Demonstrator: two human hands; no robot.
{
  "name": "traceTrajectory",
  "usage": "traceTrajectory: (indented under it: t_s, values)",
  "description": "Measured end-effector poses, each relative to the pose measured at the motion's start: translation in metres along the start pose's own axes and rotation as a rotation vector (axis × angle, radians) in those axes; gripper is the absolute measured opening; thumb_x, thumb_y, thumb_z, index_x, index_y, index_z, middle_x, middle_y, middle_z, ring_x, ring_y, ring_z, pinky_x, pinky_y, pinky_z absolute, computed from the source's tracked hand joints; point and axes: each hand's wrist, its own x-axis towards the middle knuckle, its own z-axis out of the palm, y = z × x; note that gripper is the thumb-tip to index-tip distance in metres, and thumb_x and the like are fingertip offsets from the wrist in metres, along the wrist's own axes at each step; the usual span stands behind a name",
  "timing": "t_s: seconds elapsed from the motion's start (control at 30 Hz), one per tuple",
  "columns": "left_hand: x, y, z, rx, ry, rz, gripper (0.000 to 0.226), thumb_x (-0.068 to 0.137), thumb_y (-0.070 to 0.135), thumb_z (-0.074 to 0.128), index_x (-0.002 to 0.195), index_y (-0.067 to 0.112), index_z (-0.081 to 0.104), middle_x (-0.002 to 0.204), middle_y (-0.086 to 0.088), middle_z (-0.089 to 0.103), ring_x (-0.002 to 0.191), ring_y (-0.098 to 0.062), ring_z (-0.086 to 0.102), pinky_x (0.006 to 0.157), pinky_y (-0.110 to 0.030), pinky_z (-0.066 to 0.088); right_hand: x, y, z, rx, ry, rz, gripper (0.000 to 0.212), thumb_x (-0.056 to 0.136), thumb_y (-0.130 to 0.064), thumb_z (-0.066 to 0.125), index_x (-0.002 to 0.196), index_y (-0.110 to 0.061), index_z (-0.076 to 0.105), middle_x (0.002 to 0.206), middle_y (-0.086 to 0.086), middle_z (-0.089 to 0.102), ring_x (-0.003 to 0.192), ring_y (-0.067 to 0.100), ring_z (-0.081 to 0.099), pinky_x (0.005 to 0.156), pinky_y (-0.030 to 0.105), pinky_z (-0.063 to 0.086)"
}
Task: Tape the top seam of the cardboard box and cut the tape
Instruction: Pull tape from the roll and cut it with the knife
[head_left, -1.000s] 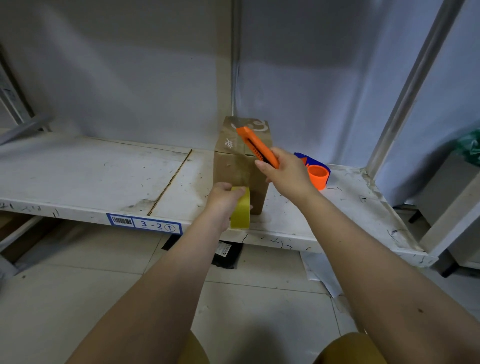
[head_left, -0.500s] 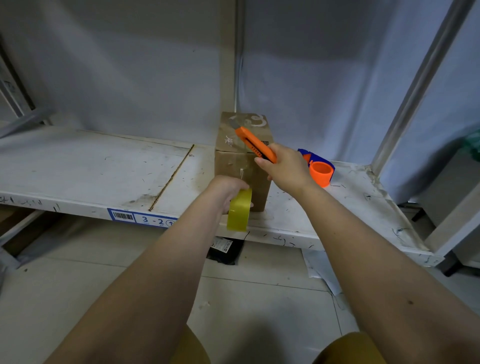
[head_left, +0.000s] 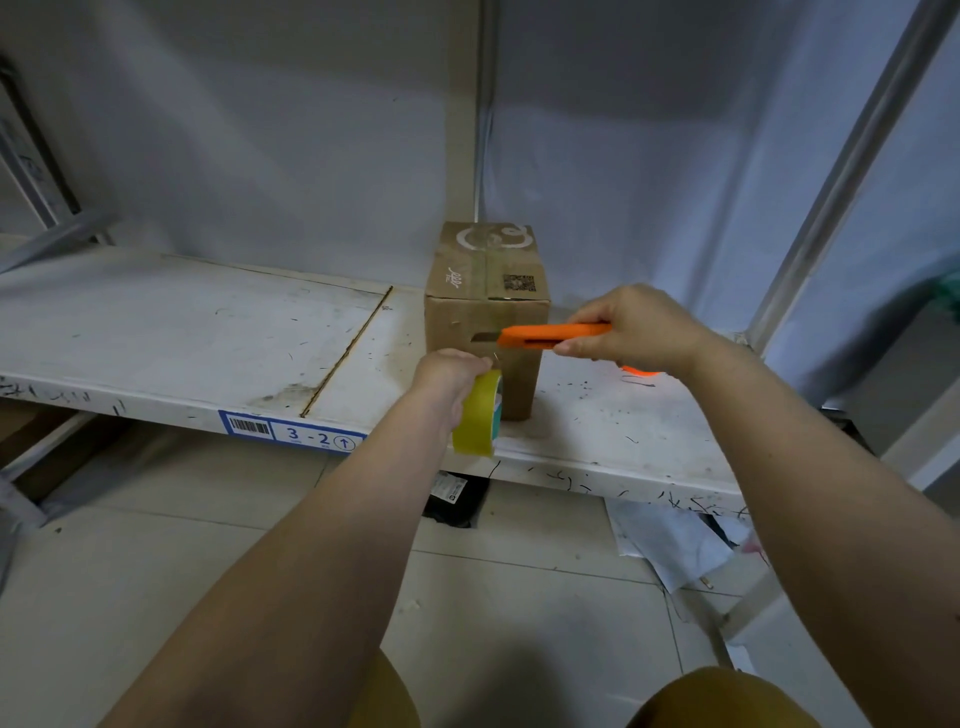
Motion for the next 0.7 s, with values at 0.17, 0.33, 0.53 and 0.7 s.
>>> traceTrajectory:
  t_s: [0.17,0.33,0.53,0.7]
  values:
    - [0.001,-0.001,0.005,-0.005,0.076,0.012,0.022,0.087,0.027,0.068,0.105,0.014,0.066,0.11,-0.012,0.068,0.103,-0.032,0.064,0.098,-0.048,0.05,0.005,0.0,0.009,-0.246,0.053,-0.061,0.036,0.084,-0.059,0.057,0.103,-0.032,0.07,0.082,-0.007,0.069,0.076,0.014,0.058,0.07,0.037,0.053]
    - [0.004,-0.003,0.007,-0.027,0.1,0.005,0.011,0.085,0.027,0.07,0.087,0.018,0.064,0.107,-0.011,0.069,0.101,-0.032,0.065,0.096,-0.049,0.05,0.011,-0.005,0.011,-0.349,0.112,-0.09,0.037,0.086,-0.06,0.054,0.109,-0.034,0.067,0.092,-0.007,0.07,0.082,0.014,0.057,0.073,0.035,0.053]
    - [0.005,-0.003,0.008,-0.005,0.128,0.009,0.014,0.086,0.029,0.068,0.093,0.017,0.065,0.108,-0.011,0.069,0.103,-0.032,0.064,0.098,-0.048,0.049,0.014,-0.009,0.014,-0.406,0.141,-0.107,0.037,0.087,-0.059,0.052,0.11,-0.033,0.067,0.094,-0.005,0.069,0.081,0.014,0.054,0.067,0.028,0.041]
    - [0.006,-0.002,0.01,0.002,0.135,-0.002,0.027,0.083,0.031,0.07,0.106,0.016,0.07,0.108,-0.011,0.069,0.102,-0.032,0.064,0.097,-0.048,0.05,0.017,-0.01,0.017,-0.445,0.15,-0.103,0.039,0.088,-0.059,0.051,0.112,-0.032,0.066,0.098,-0.004,0.07,0.087,0.018,0.06,0.069,0.029,0.045]
